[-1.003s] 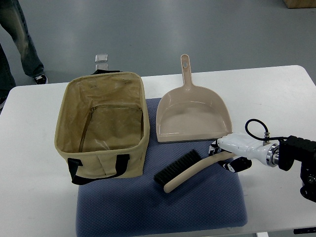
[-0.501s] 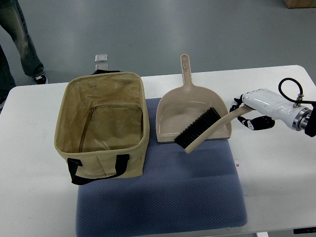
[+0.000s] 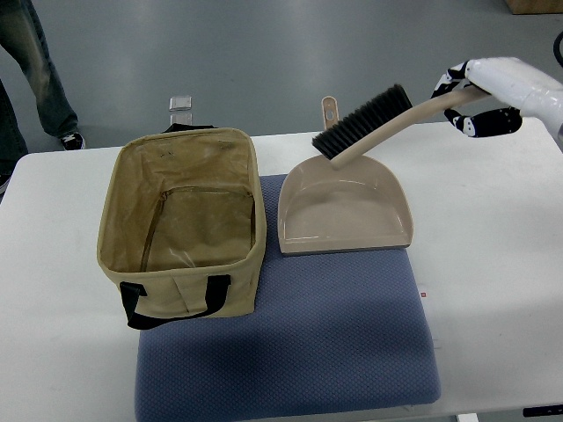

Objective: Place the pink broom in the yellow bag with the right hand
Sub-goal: 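Lift the brush with the right hand over the dustpan toward the bag, then lower the brush bristles-first into the beige bag and release it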

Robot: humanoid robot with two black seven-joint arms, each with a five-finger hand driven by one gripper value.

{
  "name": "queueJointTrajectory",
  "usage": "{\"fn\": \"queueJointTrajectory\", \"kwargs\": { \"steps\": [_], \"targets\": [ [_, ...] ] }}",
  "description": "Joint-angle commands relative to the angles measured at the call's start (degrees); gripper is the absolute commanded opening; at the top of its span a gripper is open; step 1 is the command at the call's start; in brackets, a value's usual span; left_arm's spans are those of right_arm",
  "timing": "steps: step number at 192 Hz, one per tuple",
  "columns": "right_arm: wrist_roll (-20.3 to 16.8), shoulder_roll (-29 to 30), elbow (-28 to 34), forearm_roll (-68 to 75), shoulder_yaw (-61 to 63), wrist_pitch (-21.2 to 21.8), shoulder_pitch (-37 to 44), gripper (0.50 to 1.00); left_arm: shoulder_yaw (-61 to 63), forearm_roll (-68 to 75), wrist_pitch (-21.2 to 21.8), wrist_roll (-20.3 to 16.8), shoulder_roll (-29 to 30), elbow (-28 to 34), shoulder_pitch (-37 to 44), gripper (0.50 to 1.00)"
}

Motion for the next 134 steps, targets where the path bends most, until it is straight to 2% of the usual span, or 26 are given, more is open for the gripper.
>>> {"fn": "queueJointTrajectory", "kwargs": {
  "steps": [1, 35, 70, 100, 134],
  "targets": [
    [-0.13, 1.23, -1.5, 0.36, -0.27, 3.2, 5.85, 0.5, 0.0, 0.0, 0.0, -0.02, 0.0, 0.0, -0.01, 1.0],
    [-0.22, 7.65, -3.35, -0.34, -1.15, 6.37, 12.36, 0.5, 0.0, 0.0, 0.0, -0.02, 0.0, 0.0, -0.01, 1.0],
    [-1.01, 19.95, -5.28, -5.61, -4.67, 10.32, 19.3, 0.5, 0.0, 0.0, 0.0, -0.02, 0.0, 0.0, -0.01, 1.0],
    [-1.01, 25.4, -6.69, -6.14, -11.52, 10.76, 24.05, 0.5, 0.0, 0.0, 0.0, -0.02, 0.0, 0.0, -0.01, 1.0],
    [-0.92, 30.85, -8.8, -7.81, -16.71, 10.67, 25.28, 0.5, 0.0, 0.0, 0.0, -0.02, 0.0, 0.0, -0.01, 1.0]
  ]
}}
